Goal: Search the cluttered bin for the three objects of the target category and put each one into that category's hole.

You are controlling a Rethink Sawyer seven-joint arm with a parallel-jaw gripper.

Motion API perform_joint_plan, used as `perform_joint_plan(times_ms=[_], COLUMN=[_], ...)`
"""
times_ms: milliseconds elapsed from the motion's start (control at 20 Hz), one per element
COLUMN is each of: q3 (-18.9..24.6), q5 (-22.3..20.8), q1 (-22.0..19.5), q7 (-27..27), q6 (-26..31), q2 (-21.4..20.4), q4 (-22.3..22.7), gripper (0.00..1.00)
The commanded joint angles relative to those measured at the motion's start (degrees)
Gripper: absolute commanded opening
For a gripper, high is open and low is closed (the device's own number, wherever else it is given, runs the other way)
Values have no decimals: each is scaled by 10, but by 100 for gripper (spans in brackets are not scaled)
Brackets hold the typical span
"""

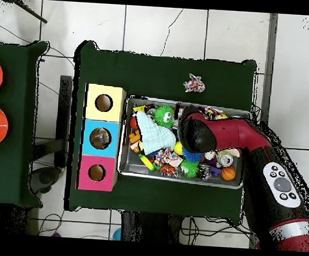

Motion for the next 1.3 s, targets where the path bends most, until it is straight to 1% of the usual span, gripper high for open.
perform_joint_plan(times_ms=[50, 400, 900, 1150, 1300], q3=[-7, 4, 16, 20, 13], q5=[11, 7, 3, -1, -9], q1=[3, -15, -31, -36, -28], q7=[-42, -57, -75, -78, -76], q6=[73, 55, 51, 50, 48], q2=[-2, 6, 12, 15, 12], q4=[18, 25, 28, 27, 24], gripper=[100, 100, 100, 100, 100])
